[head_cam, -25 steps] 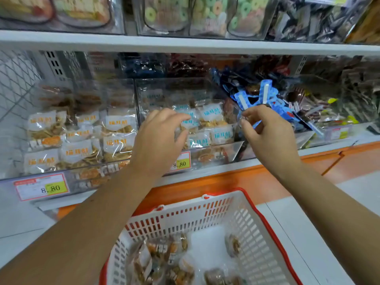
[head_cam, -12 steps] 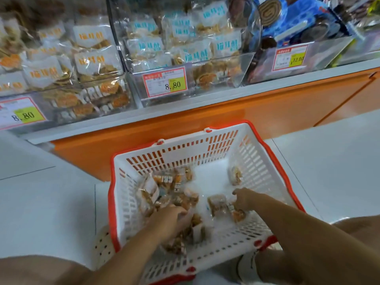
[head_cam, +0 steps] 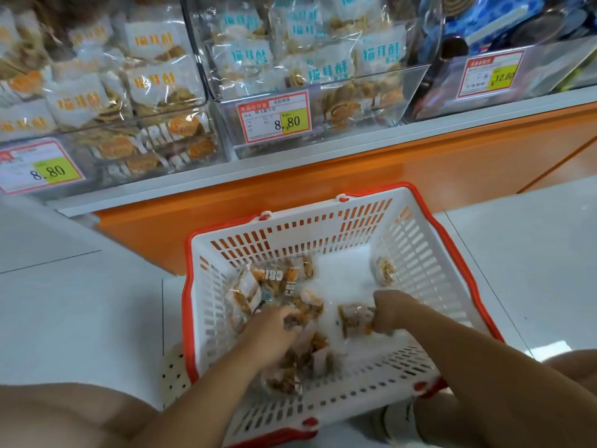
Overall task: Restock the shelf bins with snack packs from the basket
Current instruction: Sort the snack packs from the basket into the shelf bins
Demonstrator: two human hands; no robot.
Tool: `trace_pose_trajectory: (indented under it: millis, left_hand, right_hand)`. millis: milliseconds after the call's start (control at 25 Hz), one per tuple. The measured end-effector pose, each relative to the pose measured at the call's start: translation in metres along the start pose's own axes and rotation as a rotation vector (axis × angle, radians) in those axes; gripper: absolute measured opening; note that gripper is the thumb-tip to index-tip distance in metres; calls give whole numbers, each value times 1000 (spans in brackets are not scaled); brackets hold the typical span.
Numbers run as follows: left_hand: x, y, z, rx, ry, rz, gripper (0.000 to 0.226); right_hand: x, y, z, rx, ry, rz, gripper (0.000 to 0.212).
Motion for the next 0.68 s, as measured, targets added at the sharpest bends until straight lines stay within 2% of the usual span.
trace_pose_trajectory:
  millis: [80,120,200,280,360,440,520,680]
  left_hand:
    - [-4,-1,-1,23,-80,-10,47]
    - [-6,-1,-2,38,-168,-20,53]
    - [-14,-5,-10,50,-395,-42,63]
    - [-22,-9,-20,48,-594,-48,61]
    - [-29,-12,-28,35,-880,-31,47]
    - [-32,-17,-35,-5,-1118,-39,31]
    - [-34,-25,-40,-45,-1189,-43,20]
    - [-35,-33,-37,-42,-1184,-52,11]
  right_hand:
    - [24,-17,-17,77,507,-42,35]
    - [41,-28,-27,113,676,-93,33]
    - [71,-54,-50,169,767,-231,27]
    - [93,-82,-65,220,823,-323,26]
    - [97,-97,-74,181,930,-353,34]
    - [91,-102,-85,81,1193,-378,27]
    - [80,-100,-86,10,1433,-356,20]
    - [79,-107,-79,14,1561,-352,22]
Point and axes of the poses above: each hand's wrist, its own y-axis towards the middle knuckle, its own z-axis out of the palm, x = y × z, the point moved 9 cm from there along y, towards the middle knuckle, and after that the axes turned 13 degrees about y, right-handed, at the moved point
